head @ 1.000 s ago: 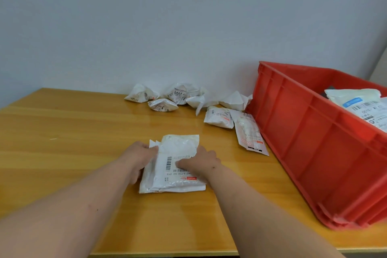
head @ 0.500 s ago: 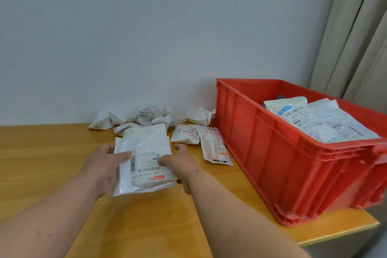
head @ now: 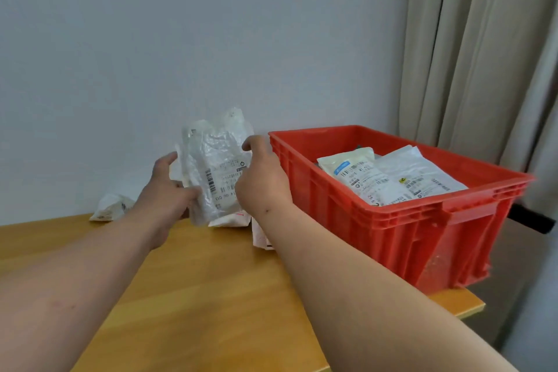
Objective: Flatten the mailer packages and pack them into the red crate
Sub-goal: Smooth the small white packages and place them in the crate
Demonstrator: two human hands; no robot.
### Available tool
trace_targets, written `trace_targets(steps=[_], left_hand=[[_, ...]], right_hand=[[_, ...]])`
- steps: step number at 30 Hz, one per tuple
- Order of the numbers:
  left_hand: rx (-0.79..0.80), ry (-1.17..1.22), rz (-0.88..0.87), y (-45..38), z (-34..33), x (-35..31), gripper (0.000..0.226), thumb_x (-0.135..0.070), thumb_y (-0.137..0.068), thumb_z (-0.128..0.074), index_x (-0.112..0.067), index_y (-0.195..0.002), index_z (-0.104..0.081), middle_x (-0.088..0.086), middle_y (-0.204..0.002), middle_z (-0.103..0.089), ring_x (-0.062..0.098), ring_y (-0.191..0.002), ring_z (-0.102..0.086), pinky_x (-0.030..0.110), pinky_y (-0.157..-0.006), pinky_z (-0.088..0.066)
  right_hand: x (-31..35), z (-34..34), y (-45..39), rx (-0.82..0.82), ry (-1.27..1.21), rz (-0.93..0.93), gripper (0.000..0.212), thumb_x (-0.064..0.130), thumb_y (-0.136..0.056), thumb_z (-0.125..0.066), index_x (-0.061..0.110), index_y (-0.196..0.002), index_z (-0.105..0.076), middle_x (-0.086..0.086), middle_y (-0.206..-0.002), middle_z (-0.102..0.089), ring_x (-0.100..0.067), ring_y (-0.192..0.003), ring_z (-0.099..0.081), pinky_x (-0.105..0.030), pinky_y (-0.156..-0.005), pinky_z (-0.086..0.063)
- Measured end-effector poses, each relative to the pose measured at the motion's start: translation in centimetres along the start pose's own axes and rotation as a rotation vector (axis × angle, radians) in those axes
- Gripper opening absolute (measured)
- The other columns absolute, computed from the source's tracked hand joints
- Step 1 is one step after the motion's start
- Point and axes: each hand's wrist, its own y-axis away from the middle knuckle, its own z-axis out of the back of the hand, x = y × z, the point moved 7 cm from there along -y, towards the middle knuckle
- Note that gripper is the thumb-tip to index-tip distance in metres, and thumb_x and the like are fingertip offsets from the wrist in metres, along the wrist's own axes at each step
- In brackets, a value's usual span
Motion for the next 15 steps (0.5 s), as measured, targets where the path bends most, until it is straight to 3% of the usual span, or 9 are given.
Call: trace_targets(steps=[3,5,6,8,11,13,15], left_hand=[[-0.128,-0.124,-0.225,0.6,-2.4,-5.4,0.051,-0.011,-0.092,-0.062,-0.027,-0.129,-0.031,0.003,-0.098,-0.055,0.02,-0.087,-0.06,0.03,-0.065,-0.047],[-0.123,-0.194,-0.356,1.2,-5.6,-8.7,0.027,-0.01,-0.094,-0.057,-0.022,-0.114,-0.043,-0.001,-0.094,-0.056,0.018,-0.083,-0.059,0.032,-0.06,-0.046],[-0.106,-0.227,-0.408,1.5,-7.5,-10.1,0.017,-0.01,-0.095,-0.054,-0.02,-0.108,-0.051,-0.001,-0.095,-0.058,0.02,-0.085,-0.06,0.036,-0.065,-0.049],[-0.039,-0.26,-0.479,2.0,-11.5,-12.2,0.017,-0.012,-0.095,-0.052,-0.02,-0.104,-0.063,0.0,-0.105,-0.063,0.021,-0.095,-0.061,0.035,-0.08,-0.05],[0.115,-0.312,-0.565,3.2,-17.9,-14.6,0.027,-0.017,-0.096,-0.053,-0.015,-0.12,-0.065,0.004,-0.122,-0.064,0.021,-0.111,-0.06,0.029,-0.095,-0.046],[0.243,-0.378,-0.622,4.4,-22.3,-16.1,0.031,-0.017,-0.097,-0.053,-0.009,-0.124,-0.064,0.008,-0.124,-0.065,0.023,-0.114,-0.06,0.023,-0.09,-0.042],[0.371,-0.445,-0.655,5.5,-26.2,-16.9,0.027,-0.015,-0.097,-0.05,-0.002,-0.115,-0.065,0.013,-0.113,-0.067,0.028,-0.102,-0.061,0.03,-0.081,-0.043]], right_hand=[[0.4,4.7,-1.6,-0.12,0.077,0.062,0.039,-0.004,-0.084,-0.039,0.021,-0.112,-0.05,-0.008,-0.106,-0.043,-0.028,-0.078,-0.054,-0.041,-0.07,-0.052],[-0.7,8.3,-2.6,-0.201,0.114,0.053,0.036,-0.002,-0.085,-0.038,0.018,-0.11,-0.055,-0.006,-0.103,-0.04,-0.028,-0.078,-0.051,-0.036,-0.07,-0.046],[-1.6,10.2,-3.0,-0.243,0.124,0.034,0.036,-0.001,-0.085,-0.039,0.018,-0.11,-0.056,-0.005,-0.102,-0.039,-0.03,-0.08,-0.05,-0.035,-0.071,-0.044],[-3.7,14.0,-3.4,-0.335,0.134,-0.028,0.03,0.007,-0.086,-0.041,0.019,-0.107,-0.058,-0.004,-0.101,-0.039,-0.034,-0.088,-0.053,-0.039,-0.079,-0.045],[-7.1,19.0,-3.4,-0.488,0.164,-0.113,0.013,0.03,-0.085,-0.052,0.024,-0.096,-0.052,0.002,-0.099,-0.042,-0.03,-0.09,-0.052,-0.041,-0.089,-0.042],[-9.7,21.8,-3.1,-0.546,0.221,-0.167,0.024,0.044,-0.082,-0.056,0.025,-0.094,-0.047,0.003,-0.1,-0.042,-0.026,-0.089,-0.048,-0.039,-0.087,-0.035],[-12.2,24.5,-2.4,-0.59,0.291,-0.219,0.031,0.05,-0.081,-0.057,0.025,-0.095,-0.045,0.002,-0.102,-0.043,-0.027,-0.092,-0.047,-0.039,-0.085,-0.03]])
